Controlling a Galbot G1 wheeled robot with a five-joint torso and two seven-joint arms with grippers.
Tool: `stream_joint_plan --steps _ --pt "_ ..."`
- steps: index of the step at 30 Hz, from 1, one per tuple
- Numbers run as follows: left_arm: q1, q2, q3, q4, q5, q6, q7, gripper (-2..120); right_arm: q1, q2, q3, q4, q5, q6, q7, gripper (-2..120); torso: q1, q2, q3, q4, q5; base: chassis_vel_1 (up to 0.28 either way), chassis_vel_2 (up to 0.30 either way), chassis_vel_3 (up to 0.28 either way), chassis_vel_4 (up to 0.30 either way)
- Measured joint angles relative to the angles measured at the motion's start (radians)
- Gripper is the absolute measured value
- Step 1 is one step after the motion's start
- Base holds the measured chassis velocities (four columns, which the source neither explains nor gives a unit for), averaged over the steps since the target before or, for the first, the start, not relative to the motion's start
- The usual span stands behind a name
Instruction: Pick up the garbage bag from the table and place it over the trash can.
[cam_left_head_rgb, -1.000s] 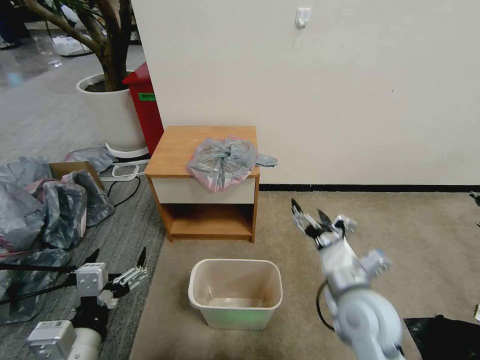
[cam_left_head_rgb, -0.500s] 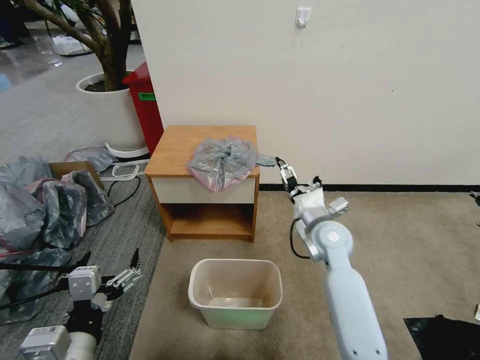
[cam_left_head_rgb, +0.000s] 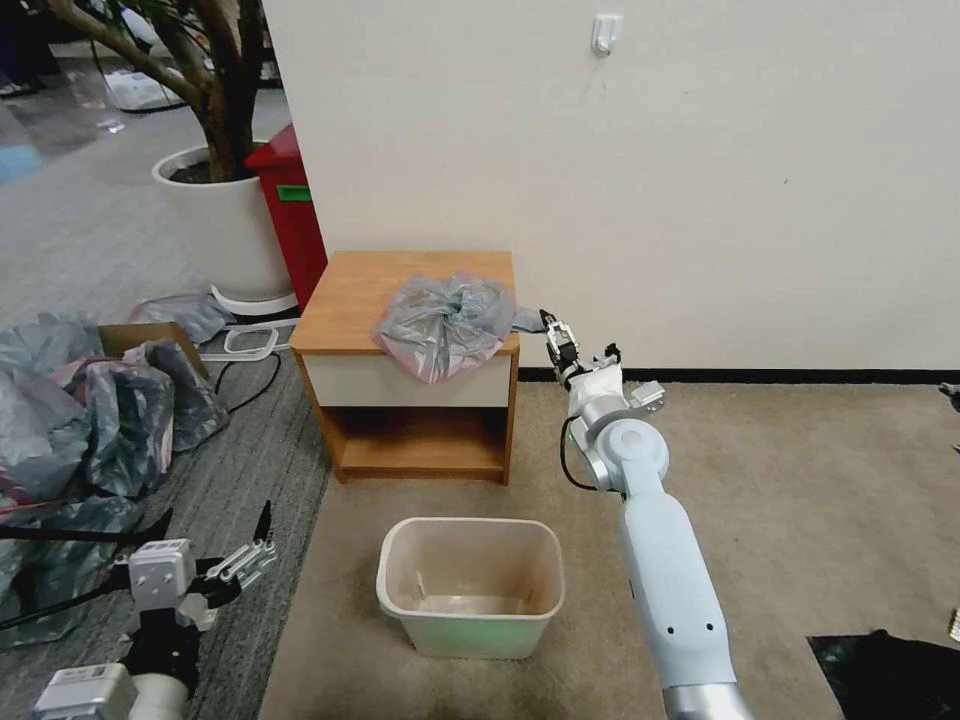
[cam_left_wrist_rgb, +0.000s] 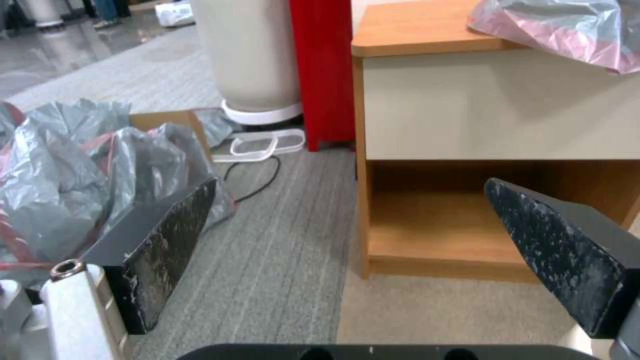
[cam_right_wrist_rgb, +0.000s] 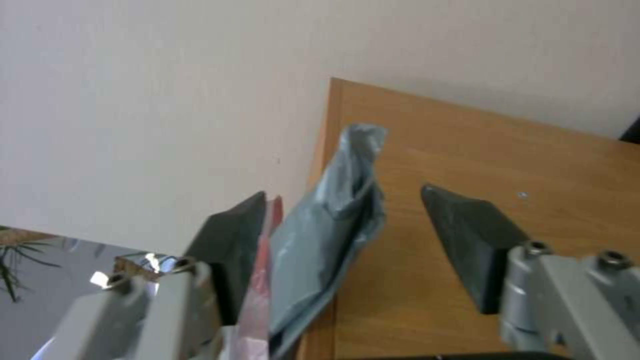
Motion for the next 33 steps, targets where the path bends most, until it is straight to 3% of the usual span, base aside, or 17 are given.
stream_joint_plan --steps 15,21,25,27,33 --pt "-0.006 -0.013 0.011 0.001 0.011 0.004 0.015 100 0.007 -0.001 -0.007 -0.008 -0.004 -0.007 -0.022 2 0.000 0.000 0.000 0.0000 0.0000 0.000 0.000 0.000 0.000" --pt "-0.010 -0.015 0.015 0.001 0.013 0.003 0.022 100 -0.048 -0.001 -0.029 0.062 -0.001 -0.010 0.005 0 0.000 0.000 0.000 0.0001 0.0000 0.000 0.000 0.000 0.000" --pt "-0.014 -0.012 0.016 0.001 0.014 0.003 0.030 100 -0.129 -0.002 -0.054 0.179 0.007 -0.009 0.039 0 0.000 0.000 0.000 0.0000 0.0001 0.000 0.000 0.000 0.000" --pt "-0.024 -0.010 0.016 0.001 0.014 0.003 0.032 100 -0.224 -0.012 -0.078 0.299 0.013 -0.003 0.074 0 0.000 0.000 0.000 0.0001 0.0000 0.000 0.000 0.000 0.000" --pt "-0.046 -0.009 0.021 0.001 0.013 0.004 0.033 100 -0.364 -0.051 -0.114 0.425 0.015 -0.014 0.085 0 0.000 0.000 0.000 -0.0002 0.0001 0.000 0.000 0.000 0.000"
